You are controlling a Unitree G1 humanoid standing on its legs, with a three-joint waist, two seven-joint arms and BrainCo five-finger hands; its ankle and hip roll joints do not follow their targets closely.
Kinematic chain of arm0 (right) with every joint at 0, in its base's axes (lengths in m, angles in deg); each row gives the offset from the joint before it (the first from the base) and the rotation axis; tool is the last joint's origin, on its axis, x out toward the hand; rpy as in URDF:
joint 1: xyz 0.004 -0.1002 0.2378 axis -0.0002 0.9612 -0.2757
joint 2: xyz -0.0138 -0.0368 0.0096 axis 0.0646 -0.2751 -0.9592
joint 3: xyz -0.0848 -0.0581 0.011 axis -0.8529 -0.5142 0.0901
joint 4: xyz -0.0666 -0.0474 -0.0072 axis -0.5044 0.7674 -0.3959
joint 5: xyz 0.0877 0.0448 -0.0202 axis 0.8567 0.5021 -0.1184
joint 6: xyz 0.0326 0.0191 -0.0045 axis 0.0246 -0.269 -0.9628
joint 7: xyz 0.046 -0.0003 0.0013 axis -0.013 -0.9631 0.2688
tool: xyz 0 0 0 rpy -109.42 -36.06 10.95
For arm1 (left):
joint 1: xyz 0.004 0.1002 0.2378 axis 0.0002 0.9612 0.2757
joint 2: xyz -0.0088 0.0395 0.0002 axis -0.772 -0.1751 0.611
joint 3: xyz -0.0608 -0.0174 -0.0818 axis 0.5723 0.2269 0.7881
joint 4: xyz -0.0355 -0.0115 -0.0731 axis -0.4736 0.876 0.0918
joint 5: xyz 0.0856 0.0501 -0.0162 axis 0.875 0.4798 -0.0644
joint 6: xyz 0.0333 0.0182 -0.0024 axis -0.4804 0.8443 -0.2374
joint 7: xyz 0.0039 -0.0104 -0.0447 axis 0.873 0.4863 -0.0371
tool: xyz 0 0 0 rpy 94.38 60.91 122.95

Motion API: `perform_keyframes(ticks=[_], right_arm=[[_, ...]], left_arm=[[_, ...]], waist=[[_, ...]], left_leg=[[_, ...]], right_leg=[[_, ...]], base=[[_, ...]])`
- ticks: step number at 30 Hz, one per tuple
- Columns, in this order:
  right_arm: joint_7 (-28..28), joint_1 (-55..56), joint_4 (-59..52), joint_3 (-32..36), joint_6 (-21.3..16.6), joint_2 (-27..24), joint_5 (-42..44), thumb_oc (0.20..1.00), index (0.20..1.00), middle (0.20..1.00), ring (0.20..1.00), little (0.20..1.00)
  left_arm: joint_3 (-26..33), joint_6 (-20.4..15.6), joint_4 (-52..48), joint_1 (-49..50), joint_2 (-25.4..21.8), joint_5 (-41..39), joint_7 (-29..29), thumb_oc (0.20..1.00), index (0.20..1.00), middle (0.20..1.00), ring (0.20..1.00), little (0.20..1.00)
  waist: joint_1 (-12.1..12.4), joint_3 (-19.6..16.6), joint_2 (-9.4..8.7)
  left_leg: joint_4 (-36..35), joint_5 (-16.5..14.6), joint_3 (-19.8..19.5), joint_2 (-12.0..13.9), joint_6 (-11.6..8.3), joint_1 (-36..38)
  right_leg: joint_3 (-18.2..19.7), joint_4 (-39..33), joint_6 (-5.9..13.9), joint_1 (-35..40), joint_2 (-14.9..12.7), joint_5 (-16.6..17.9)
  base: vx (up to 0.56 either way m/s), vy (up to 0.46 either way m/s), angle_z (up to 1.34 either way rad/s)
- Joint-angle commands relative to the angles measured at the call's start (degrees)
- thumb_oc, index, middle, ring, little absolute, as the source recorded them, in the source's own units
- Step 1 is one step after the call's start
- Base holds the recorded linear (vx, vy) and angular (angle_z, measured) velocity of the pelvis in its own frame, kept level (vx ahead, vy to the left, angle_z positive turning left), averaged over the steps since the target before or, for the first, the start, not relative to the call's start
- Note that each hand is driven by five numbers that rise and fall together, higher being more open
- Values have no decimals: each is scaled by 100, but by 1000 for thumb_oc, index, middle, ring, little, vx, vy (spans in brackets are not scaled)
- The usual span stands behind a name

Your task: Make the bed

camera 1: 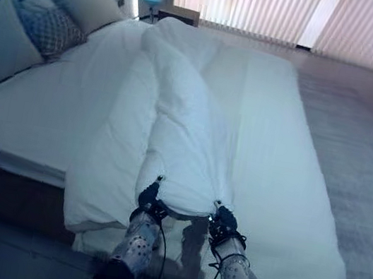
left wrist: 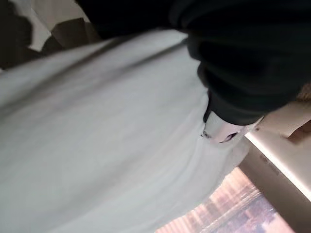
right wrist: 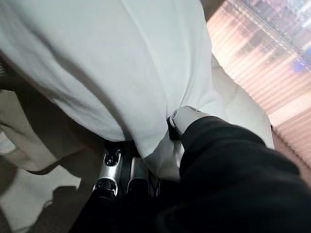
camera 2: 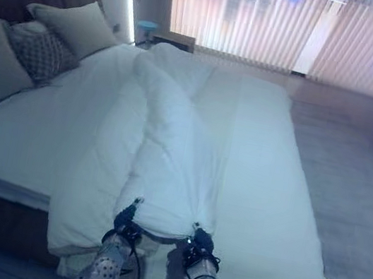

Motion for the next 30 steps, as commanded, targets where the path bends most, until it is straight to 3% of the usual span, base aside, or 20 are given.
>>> perform_keyframes(ticks=[1, 3, 4, 5, 6, 7, 9, 10, 11, 13, 14, 15, 17, 19, 21, 23, 26, 27, 29, 30], right_arm=[[136, 100, -37, 501, -581, -524, 159, 200, 200, 200, 200, 200], [167, 120, -94, 429, -596, -509, 163, 200, 200, 200, 200, 200], [168, 121, -94, 429, -596, -509, 163, 200, 200, 200, 200, 200], [259, 138, -243, 448, -646, -588, 107, 200, 200, 200, 200, 200], [260, 134, -243, 451, -646, -589, 107, 200, 200, 200, 200, 200], [303, 32, -245, 443, -752, -748, 159, 200, 200, 200, 200, 200], [313, -3, -234, 490, -754, -858, 82, 200, 200, 200, 200, 200], [344, -26, -236, 518, -757, -940, 28, 200, 200, 200, 200, 200], [362, -21, -332, 582, -759, -1006, -11, 200, 200, 200, 200, 200], [337, 9, -343, 593, -726, -1003, -25, 200, 200, 200, 200, 200], [303, 16, -292, 588, -694, -1022, -55, 200, 200, 200, 200, 200], [302, 13, -290, 588, -694, -1021, -55, 200, 200, 200, 200, 200], [265, -83, -183, 497, -624, -1040, -95, 200, 200, 200, 200, 200], [242, -121, -190, 461, -566, -1065, -84, 200, 200, 200, 200, 200], [266, -139, -234, 468, -532, -1111, -107, 200, 200, 200, 200, 200], [286, -184, -251, 491, -495, -1201, -95, 200, 200, 200, 200, 200], [273, -334, -274, 482, -469, -1190, -93, 200, 200, 200, 200, 200], [224, -373, -240, 440, -363, -1170, -166, 200, 200, 200, 200, 200], [226, -328, -258, 459, -313, -1093, -273, 200, 200, 200, 200, 200], [227, -329, -258, 461, -312, -1089, -274, 200, 200, 200, 200, 200]], left_arm=[[861, -636, -802, 67, -966, 307, 72, 200, 200, 200, 200, 200], [876, -583, -788, 91, -993, 363, 131, 200, 200, 200, 200, 200], [876, -583, -788, 92, -993, 363, 132, 200, 200, 200, 200, 200], [852, -577, -807, 26, -1004, 457, 171, 200, 200, 200, 200, 200], [850, -579, -802, 20, -1004, 455, 169, 200, 200, 200, 200, 200], [743, -549, -765, -142, -1011, 581, 98, 200, 200, 200, 200, 200], [723, -559, -770, -205, -1006, 602, 76, 200, 200, 200, 200, 200], [700, -578, -778, -253, -987, 632, 54, 200, 200, 200, 200, 200], [710, -587, -839, -294, -997, 689, 43, 200, 200, 200, 200, 200], [734, -579, -852, -272, -1003, 727, 45, 200, 200, 200, 200, 200], [775, -584, -870, -267, -1047, 810, 57, 200, 200, 200, 200, 200], [776, -584, -870, -269, -1048, 810, 57, 200, 200, 200, 200, 200], [849, -625, -852, -303, -1086, 764, 132, 200, 200, 200, 200, 200], [886, -664, -835, -333, -1105, 730, 164, 200, 200, 200, 200, 200], [869, -698, -794, -417, -1117, 689, 207, 200, 200, 200, 200, 200], [850, -701, -773, -473, -1157, 674, 199, 200, 200, 200, 200, 200], [874, -761, -737, -591, -1215, 631, 190, 200, 200, 200, 200, 200], [873, -759, -721, -600, -1222, 564, 140, 200, 200, 200, 200, 200], [774, -741, -622, -693, -1317, 621, 114, 200, 200, 200, 200, 200], [771, -743, -618, -697, -1321, 620, 113, 200, 200, 200, 200, 200]], waist=[[258, -317, -71], [342, -381, -184], [343, -385, -183], [360, -368, -187], [367, -376, -185], [243, -329, -39], [179, -261, 52], [133, -155, 90], [25, -60, 49], [-13, -97, 12], [-91, -172, -85], [-103, -182, -83], [-103, -285, -108], [-151, -392, -58], [-217, -440, 35], [-252, -435, 147], [-192, -428, 218], [-195, -431, 161], [-190, -361, 31], [-171, -369, 17]], left_leg=[[-1012, 518, -537, -443, -279, 149], [-972, 675, -531, -624, -277, -40], [-971, 674, -530, -622, -277, -44], [-962, 1002, -630, -781, -380, -409], [-964, 1006, -626, -774, -385, -418], [-873, 1288, -706, -925, -609, -819], [-733, 1403, -644, -946, -731, -1034], [-478, 1416, -558, -950, -853, -1217], [-41, 1130, -342, -766, -769, -1226], [20, 911, -343, -681, -612, -1082], [174, 494, -563, -500, -460, -816], [176, 504, -573, -500, -461, -836], [180, 286, -975, 47, -485, -342], [-26, 467, -1166, 532, -548, -159], [-233, 949, -1205, 1131, -714, -115], [-419, 1209, -1298, 1416, -913, -46], [-147, 897, -1738, 1219, -1092, -88], [119, 75, -1635, 904, -1033, -103], [346, -326, -1331, 537, -860, -159], [369, -338, -1310, 522, -850, -177]], right_leg=[[253, -939, -270, 974, 985, -102], [658, -1168, -426, 1307, 1460, -352], [659, -1171, -426, 1305, 1462, -348], [1301, -1728, -734, 1460, 1811, -570], [1308, -1767, -739, 1467, 1818, -545], [1649, -2028, -919, 1555, 2003, -556], [1601, -2205, -979, 1597, 1986, -486], [1524, -2265, -973, 1588, 1892, -421], [1422, -2460, -856, 1507, 1636, -181], [1336, -2545, -783, 1477, 1510, -80], [1185, -2665, -658, 1425, 1237, 61], [1174, -2670, -659, 1412, 1240, 71], [1102, -2715, -533, 1356, 939, 109], [1110, -2680, -459, 1295, 739, 97], [1042, -2596, -343, 1311, 485, 64], [1042, -2504, -220, 1376, 276, 35], [1179, -2460, -74, 1340, -31, 207], [1202, -2526, 67, 1328, -432, 620], [1192, -2612, 118, 1138, -864, 1480], [1217, -2619, 127, 1116, -879, 1493]], base=[[-259, 182, -5], [-260, 161, -9], [-324, 139, 6], [-234, 92, 19], [-436, 237, 52], [-202, 141, 55], [-261, 197, 111], [-443, 344, 124], [-350, 263, 77], [-201, 235, 37], [-134, 225, 9], [-140, 342, -21], [-44, 356, -22], [29, 399, 7], [50, 542, 19], [65, 593, 38], [50, 568, 23], [44, 662, 9], [-5, 648, 8], [-82, 431, -13]])
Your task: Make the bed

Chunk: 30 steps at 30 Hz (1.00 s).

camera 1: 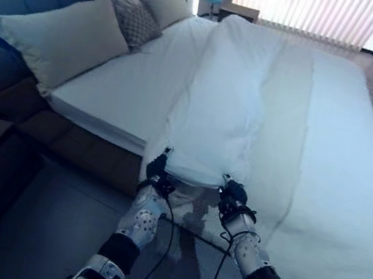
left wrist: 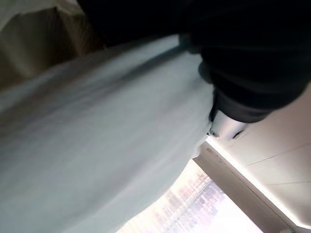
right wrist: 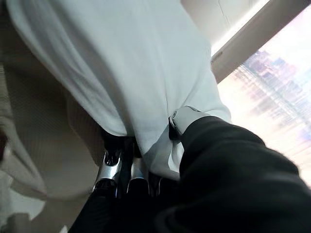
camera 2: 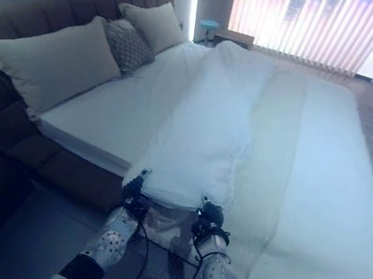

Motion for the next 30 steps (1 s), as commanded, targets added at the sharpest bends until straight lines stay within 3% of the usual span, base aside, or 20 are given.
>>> perform_keyframes(ticks=[1, 2, 3, 4, 6, 7, 8, 9, 10, 12, 13, 15, 16, 20, 21, 23, 24, 25, 26, 30], right_arm=[[226, 133, 146, 558, -349, -558, -232, 200, 200, 200, 200, 200], [241, 70, 273, 584, -404, -412, -115, 200, 200, 200, 200, 200], [239, 66, 276, 585, -405, -411, -114, 200, 200, 200, 200, 200], [164, 51, 377, 558, -429, -375, -44, 200, 200, 200, 200, 200], [97, 56, 396, 498, -426, -335, -48, 200, 200, 200, 200, 200], [96, 54, 397, 499, -426, -335, -48, 200, 200, 200, 200, 200], [80, 95, 409, 425, -443, -321, -63, 200, 200, 200, 200, 200], [80, 94, 409, 426, -443, -321, -63, 200, 200, 200, 200, 200], [73, 116, 426, 377, -470, -301, -43, 200, 200, 200, 200, 200], [74, 137, 426, 377, -493, -289, -11, 200, 200, 200, 200, 200], [131, 201, 360, 368, -532, -312, 8, 200, 200, 200, 200, 200], [184, 214, 297, 353, -557, -354, -6, 200, 200, 200, 200, 200], [264, 185, 227, 364, -602, -439, -3, 200, 200, 200, 200, 200], [262, 15, -170, 376, -616, -690, -227, 200, 200, 200, 200, 200], [231, -263, -451, 303, -658, -852, -434, 200, 200, 200, 200, 200], [249, -324, -570, 349, -670, -930, -463, 200, 200, 200, 200, 200], [242, -460, -840, 451, -692, -1049, -551, 200, 200, 200, 200, 200], [245, -460, -845, 452, -689, -1050, -554, 200, 200, 200, 200, 200], [237, -690, -1281, 543, -797, -1270, -787, 200, 200, 200, 200, 200], [297, -629, -1876, 839, -884, -1505, -1321, 200, 200, 200, 200, 200]], left_arm=[[843, -959, -634, 352, -1122, 267, 170, 200, 200, 200, 200, 200], [874, -926, -631, 391, -1207, 361, 216, 200, 200, 200, 200, 200], [874, -925, -631, 387, -1208, 363, 218, 200, 200, 200, 200, 200], [896, -942, -579, 396, -1193, 319, 147, 200, 200, 200, 200, 200], [875, -915, -586, 374, -1148, 318, 114, 200, 200, 200, 200, 200], [875, -915, -587, 373, -1148, 319, 115, 200, 200, 200, 200, 200], [890, -860, -610, 407, -1136, 359, 129, 200, 200, 200, 200, 200], [890, -859, -612, 406, -1136, 359, 130, 200, 200, 200, 200, 200], [915, -828, -585, 444, -1071, 322, 152, 200, 200, 200, 200, 200], [935, -816, -556, 460, -1037, 304, 174, 200, 200, 200, 200, 200], [909, -776, -566, 515, -950, 309, 179, 200, 200, 200, 200, 200], [880, -769, -545, 505, -931, 314, 205, 200, 200, 200, 200, 200], [859, -692, -427, 438, -879, 358, 206, 200, 200, 200, 200, 200], [851, -700, -577, 265, -996, 555, 167, 200, 200, 200, 200, 200], [926, -761, -761, 76, -1135, 630, 233, 200, 200, 200, 200, 200], [989, -788, -827, 25, -1174, 642, 264, 200, 200, 200, 200, 200], [1026, -835, -986, -80, -1266, 650, 259, 200, 200, 200, 200, 200], [1027, -834, -986, -83, -1265, 650, 259, 200, 200, 200, 200, 200], [1061, -923, -1281, -280, -1489, 737, 248, 200, 200, 200, 200, 200], [1116, -991, -1636, -336, -1561, 817, 152, 200, 200, 200, 200, 200]], waist=[[364, -515, 5], [456, -460, 135], [450, -469, 123], [380, -469, 201], [426, -468, 219], [413, -472, 216], [464, -474, 150], [458, -481, 148], [476, -493, 28], [472, -519, -28], [409, -549, -86], [379, -552, -111], [258, -574, -125], [232, -458, -146], [338, -383, -146], [304, -393, -152], [268, -488, -145], [273, -484, -145], [274, -572, -114], [150, -659, 20]], left_leg=[[202, -346, 215, 35, 309, -107], [29, -231, 532, -25, 390, -128], [15, -210, 529, -42, 395, -142], [-334, 11, 639, -210, 485, -70], [-654, 214, 760, -375, 482, 0], [-668, 235, 747, -382, 484, -7], [-806, 303, 796, -562, 464, 59], [-814, 320, 790, -566, 467, 49], [-909, 416, 845, -785, 466, 96], [-981, 476, 865, -874, 474, 118], [-1022, 506, 839, -1018, 506, 156], [-977, 529, 804, -1084, 550, 88], [-811, 479, 712, -1174, 593, 34], [56, 253, 680, -1252, 532, -226], [400, 204, 325, -1339, 509, -362], [351, 71, 385, -1201, 550, -340], [197, 94, 479, -896, 591, -293], [183, 96, 483, -895, 590, -281], [-109, 269, 354, -642, 568, -253], [-720, 470, 562, -464, 535, 1]], right_leg=[[97, -500, 140, -527, -402, 1403], [-359, -354, 37, -716, -285, 1156], [-361, -352, 39, -733, -301, 1162], [-266, 79, -131, -743, 306, 501], [-682, 338, -250, -624, 752, -41], [-695, 333, -250, -627, 745, -34], [-912, 439, -373, -477, 1178, -432], [-919, 431, -374, -484, 1175, -421], [-700, 449, -434, -380, 1688, -678], [-535, 417, -487, -380, 1904, -719], [-162, 234, -621, -317, 2209, -778], [14, 99, -714, -333, 2281, -726], [386, -162, -799, -229, 2322, -606], [435, -263, -827, -142, 2230, -461], [577, -238, -819, -136, 2163, -452], [577, -252, -777, -140, 2092, -444], [564, -280, -715, -148, 2016, -450], [569, -278, -715, -145, 2017, -453], [601, -258, -682, -135, 1961, -524], [488, -219, -654, -127, 1919, -598]], base=[[-158, 676, -34], [-161, 672, -47], [-137, 889, -76], [-42, 604, -57], [-50, 538, -8], [-59, 360, 13], [-41, 199, 9], [-72, 373, -4], [-54, 256, -3], [-45, 224, 10], [-25, 112, 15], [-36, 128, 15], [-31, 103, 24], [-37, 75, 74], [-54, 114, -4], [-23, 119, -22], [16, 84, -26], [78, 200, -30], [60, 116, -32], [99, 203, -23]])
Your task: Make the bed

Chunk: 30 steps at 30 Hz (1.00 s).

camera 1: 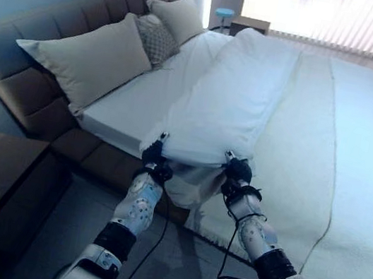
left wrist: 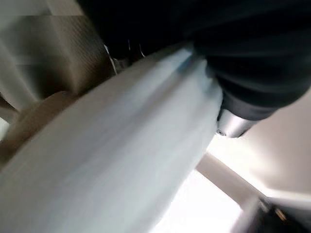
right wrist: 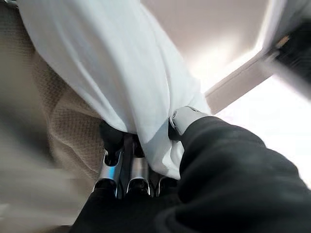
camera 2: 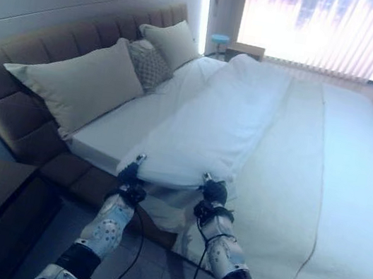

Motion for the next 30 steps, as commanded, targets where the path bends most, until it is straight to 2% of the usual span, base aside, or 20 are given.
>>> perform_keyframes(ticks=[1, 6, 12, 16, 18, 19, 21, 22, 23, 24, 25, 26, 30], right_arm=[[109, 82, -879, 1343, -883, -627, -1018, 200, 200, 200, 200, 200], [43, 529, -1438, 1707, -960, -487, -1393, 200, 200, 200, 200, 200], [-149, 1318, -1182, 1572, -702, -277, -1342, 200, 200, 200, 200, 200], [-358, 1943, -254, 1179, -276, -36, -1134, 200, 200, 200, 200, 200], [-367, 1944, -55, 1139, -208, -22, -1105, 200, 200, 200, 200, 200], [-380, 1915, 415, 1009, -103, 72, -931, 200, 200, 200, 200, 200], [-331, 1812, 719, 878, -39, 85, -952, 200, 200, 200, 200, 200], [-333, 1806, 724, 878, -42, 85, -951, 200, 200, 200, 200, 200], [-257, 1628, 1144, 798, 2, 110, -914, 200, 200, 200, 200, 200], [-257, 1628, 1144, 798, 2, 110, -914, 200, 200, 200, 200, 200], [-168, 1478, 1512, 750, -10, 145, -928, 200, 200, 200, 200, 200], [-170, 1472, 1517, 751, -12, 145, -927, 200, 200, 200, 200, 200], [172, 1036, 2325, 650, -7, 230, -1113, 200, 200, 200, 200, 200]], left_arm=[[991, -1170, -1115, 135, -1376, 581, -97, 200, 200, 200, 200, 200], [1250, -1166, -1543, 549, -1282, 542, -267, 200, 200, 200, 200, 200], [1481, -990, -1343, 1191, -1086, 510, -240, 200, 200, 200, 200, 200], [1550, -765, -689, 1677, -857, 293, -188, 200, 200, 200, 200, 200], [1544, -731, -574, 1724, -844, 257, -192, 200, 200, 200, 200, 200], [1446, -682, -275, 1777, -787, 144, -201, 200, 200, 200, 200, 200], [1331, -655, 30, 1767, -759, 61, -201, 200, 200, 200, 200, 200], [1332, -658, 37, 1761, -761, 57, -205, 200, 200, 200, 200, 200], [1151, -596, 495, 1695, -743, 43, -219, 200, 200, 200, 200, 200], [1151, -596, 495, 1695, -743, 43, -220, 200, 200, 200, 200, 200], [1009, -549, 888, 1641, -718, 43, -238, 200, 200, 200, 200, 200], [1010, -552, 894, 1634, -719, 41, -241, 200, 200, 200, 200, 200], [627, -409, 2016, 1262, -700, 319, -176, 200, 200, 200, 200, 200]], waist=[[149, -612, -97], [126, -674, -36], [171, -617, -54], [228, -328, -64], [246, -266, -60], [277, -33, -50], [296, 177, -33], [296, 174, -33], [313, 409, -1], [314, 407, -1], [318, 608, 24], [319, 601, 23], [288, 944, 89]], left_leg=[[-1002, -74, 160, -356, 133, 441], [-1185, -160, 333, -491, 272, 674], [-1185, -213, 451, -562, 351, 630], [-1185, -126, 510, -569, 383, 353], [-1185, -97, 519, -567, 385, 242], [-1185, -5, 521, -569, 377, -17], [-1185, 67, 517, -578, 372, -217], [-1185, 68, 517, -578, 372, -224], [-1155, 143, 506, -591, 373, -435], [-1154, 143, 506, -591, 373, -438], [-1079, 187, 506, -598, 379, -624], [-1073, 186, 507, -598, 379, -640], [-998, 290, 496, -594, 362, -1026]], right_leg=[[586, 352, 610, -125, -101, -389], [653, 232, 712, 5, -267, -319], [729, 113, 784, -30, -359, -188], [704, 6, 845, -307, -400, -11], [700, 9, 854, -414, -404, 12], [683, 21, 864, -657, -418, 87], [676, 48, 857, -876, -424, 143], [676, 52, 857, -886, -424, 142], [663, 125, 842, -1134, -428, 188], [664, 126, 842, -1137, -428, 188], [650, 204, 825, -1340, -430, 220], [652, 211, 825, -1356, -430, 219], [612, 389, 794, -1801, -450, 245]], base=[[97, 149, 26], [124, 204, 17], [44, 90, 13], [-81, 31, -13], [-135, 13, -15], [-193, 10, -10], [-168, 14, -18], [-138, 20, -17], [-98, 14, -4], [-151, 34, 0], [-54, 20, 0], [-96, 42, 0], [-48, 31, 3]])
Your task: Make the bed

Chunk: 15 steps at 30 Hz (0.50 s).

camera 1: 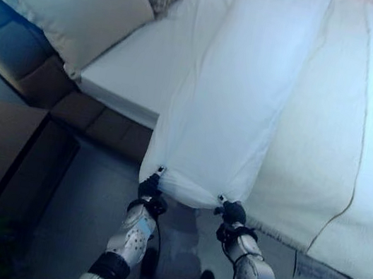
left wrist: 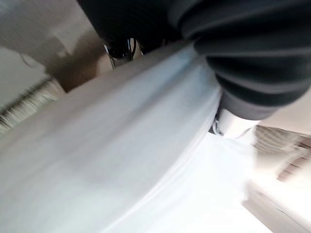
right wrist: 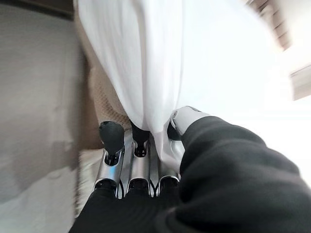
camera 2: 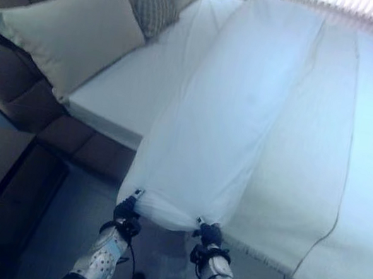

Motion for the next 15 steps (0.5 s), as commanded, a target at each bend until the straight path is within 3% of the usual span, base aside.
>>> perform_keyframes(ticks=[1, 9, 15], right_arm=[[668, 97, 346, 479, -264, -392, -48, 200, 200, 200, 200, 200], [651, -433, 1522, 352, -260, -286, 240, 200, 200, 200, 200, 200], [675, -718, 1861, 328, -272, -338, 254, 200, 200, 200, 200, 200]], left_arm=[[572, -475, 591, 364, -1018, 83, 391, 200, 200, 200, 200, 200], [428, -404, 1894, -242, -1146, 468, 503, 200, 200, 200, 200, 200], [464, -481, 2132, -471, -1246, 469, 633, 200, 200, 200, 200, 200]], waist=[[239, 260, -229], [235, 504, -243], [262, 623, -252]], left_leg=[[192, -276, 204, -487, 114, -308], [50, -163, 230, -466, 47, -529], [5, -107, 272, -482, -8, -751]], right_leg=[[153, 582, 401, -711, -385, 63], [105, 524, 436, -980, -378, 157], [73, 343, 478, -1135, -387, 289]], base=[[-9, 18, 3], [4, 7, 3], [9, 3, 0]])
